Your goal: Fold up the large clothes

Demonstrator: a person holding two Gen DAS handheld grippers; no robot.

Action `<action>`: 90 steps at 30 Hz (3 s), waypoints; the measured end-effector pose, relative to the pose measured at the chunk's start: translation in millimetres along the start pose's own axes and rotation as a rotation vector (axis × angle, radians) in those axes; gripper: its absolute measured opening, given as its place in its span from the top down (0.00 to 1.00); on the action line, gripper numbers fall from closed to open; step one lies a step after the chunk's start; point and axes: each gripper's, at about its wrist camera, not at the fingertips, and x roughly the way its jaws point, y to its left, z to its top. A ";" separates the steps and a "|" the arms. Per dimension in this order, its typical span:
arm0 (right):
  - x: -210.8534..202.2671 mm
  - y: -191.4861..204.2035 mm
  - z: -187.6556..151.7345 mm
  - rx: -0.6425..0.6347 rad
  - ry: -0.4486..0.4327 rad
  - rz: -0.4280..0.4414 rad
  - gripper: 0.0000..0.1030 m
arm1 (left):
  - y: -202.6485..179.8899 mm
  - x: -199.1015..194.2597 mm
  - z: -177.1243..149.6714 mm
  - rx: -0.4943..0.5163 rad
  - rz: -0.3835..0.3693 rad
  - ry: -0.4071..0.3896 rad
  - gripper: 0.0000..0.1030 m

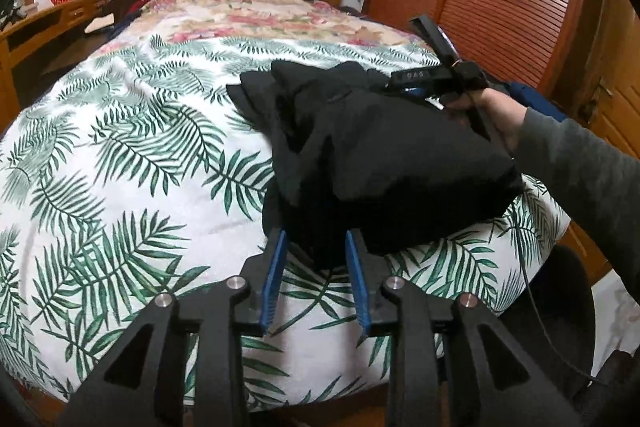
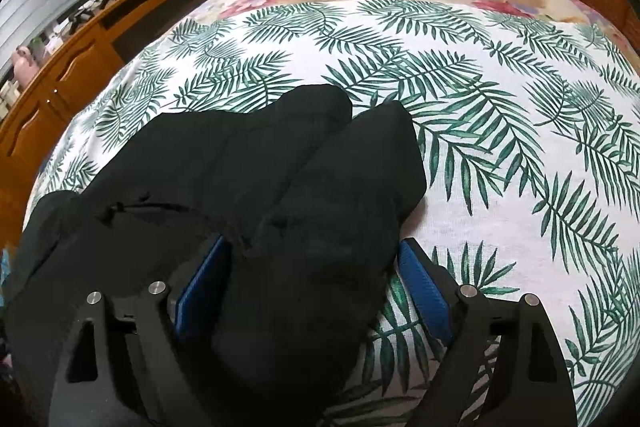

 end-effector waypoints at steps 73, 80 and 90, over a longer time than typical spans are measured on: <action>42.7 407.7 94.7 -0.436 -0.166 0.209 0.80 | 278.0 -185.1 -39.3 -0.258 0.475 -0.284 0.99; 70.3 463.6 95.5 -0.416 -0.160 0.259 0.80 | 318.4 -195.3 -49.1 -0.301 0.586 -0.252 0.99; 87.0 510.8 91.6 -0.524 -0.109 0.234 0.77 | 339.0 -192.9 -68.5 -0.341 0.675 -0.212 0.99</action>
